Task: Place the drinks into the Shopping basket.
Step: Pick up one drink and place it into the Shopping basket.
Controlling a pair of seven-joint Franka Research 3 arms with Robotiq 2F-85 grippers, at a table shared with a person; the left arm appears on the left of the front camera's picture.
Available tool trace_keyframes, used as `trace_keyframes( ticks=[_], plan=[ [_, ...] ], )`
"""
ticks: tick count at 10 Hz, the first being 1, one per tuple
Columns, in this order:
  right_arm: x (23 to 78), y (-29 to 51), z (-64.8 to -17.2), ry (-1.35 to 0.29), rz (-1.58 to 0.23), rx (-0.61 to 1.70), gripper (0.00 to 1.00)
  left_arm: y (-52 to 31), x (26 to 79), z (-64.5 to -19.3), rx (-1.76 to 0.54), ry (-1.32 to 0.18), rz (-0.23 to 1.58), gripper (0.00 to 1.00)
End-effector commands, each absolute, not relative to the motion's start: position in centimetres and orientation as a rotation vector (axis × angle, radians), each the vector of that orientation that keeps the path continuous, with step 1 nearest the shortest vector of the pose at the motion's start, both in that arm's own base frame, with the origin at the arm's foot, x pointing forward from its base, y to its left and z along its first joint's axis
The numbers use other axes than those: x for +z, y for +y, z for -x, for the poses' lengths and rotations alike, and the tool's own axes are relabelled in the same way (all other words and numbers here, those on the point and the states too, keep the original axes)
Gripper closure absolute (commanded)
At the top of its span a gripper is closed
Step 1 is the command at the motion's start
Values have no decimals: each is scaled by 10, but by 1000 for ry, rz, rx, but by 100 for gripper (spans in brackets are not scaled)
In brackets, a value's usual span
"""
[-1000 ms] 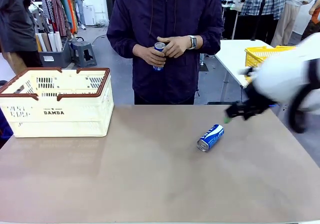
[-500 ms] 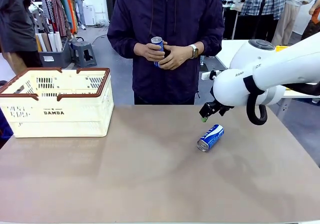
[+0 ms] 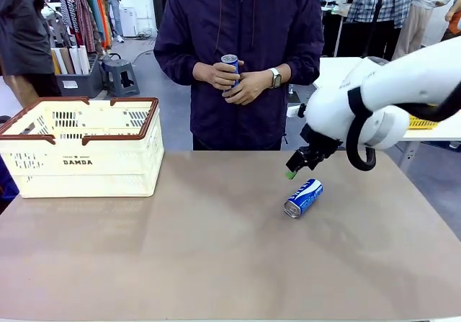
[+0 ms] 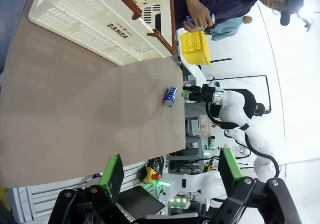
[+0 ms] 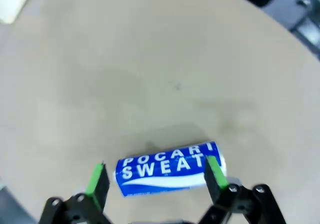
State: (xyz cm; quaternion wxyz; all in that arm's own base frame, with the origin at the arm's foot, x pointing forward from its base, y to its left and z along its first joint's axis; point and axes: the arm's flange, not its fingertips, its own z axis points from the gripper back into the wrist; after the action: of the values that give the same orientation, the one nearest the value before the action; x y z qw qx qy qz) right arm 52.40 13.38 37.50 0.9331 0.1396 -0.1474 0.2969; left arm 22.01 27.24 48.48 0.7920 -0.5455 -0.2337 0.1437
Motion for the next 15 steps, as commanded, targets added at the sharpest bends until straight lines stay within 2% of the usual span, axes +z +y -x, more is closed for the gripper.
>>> trace_keyframes(
  ticks=[1, 2, 3, 4, 5, 7, 8, 9, 10, 11, 12, 13, 15],
  plan=[
    [378, 94, -540, -189, -458, 1030, 0, 273, 486, -219, 297, -523, 1187, 0],
    [384, 85, -544, -155, -487, 1326, 0, 273, 486, -219, 297, -523, 1187, 0],
    [389, 86, -541, -145, -422, 1634, 0, 273, 486, -219, 297, -523, 1187, 0],
    [389, 95, -536, -187, -334, 1839, 0, 273, 486, -219, 297, -523, 1187, 0],
    [384, 97, -535, -273, -328, 1981, 0, 273, 486, -219, 297, -523, 1187, 0],
    [370, 90, -529, -299, -407, 2170, 0, 273, 486, -219, 297, -523, 1187, 0],
    [368, 90, -524, -327, -386, 2179, 0, 273, 486, -219, 297, -523, 1187, 0],
    [368, 93, -522, -412, -297, 2075, 0, 273, 486, -219, 297, -523, 1187, 0],
    [370, 100, -524, -452, -197, 1852, 0, 273, 486, -219, 297, -523, 1187, 0],
    [373, 100, -528, -271, -311, 2019, 0, 273, 486, -219, 297, -523, 1187, 0],
    [374, 98, -532, -338, -260, 1986, 0, 273, 486, -219, 297, -523, 1187, 0],
    [362, 100, -538, -321, -181, 1957, 0, 273, 486, -219, 297, -523, 1187, 0],
    [349, 104, -549, -326, -141, 2014, 0, 273, 486, -219, 297, -523, 1187, 0]
  ],
)
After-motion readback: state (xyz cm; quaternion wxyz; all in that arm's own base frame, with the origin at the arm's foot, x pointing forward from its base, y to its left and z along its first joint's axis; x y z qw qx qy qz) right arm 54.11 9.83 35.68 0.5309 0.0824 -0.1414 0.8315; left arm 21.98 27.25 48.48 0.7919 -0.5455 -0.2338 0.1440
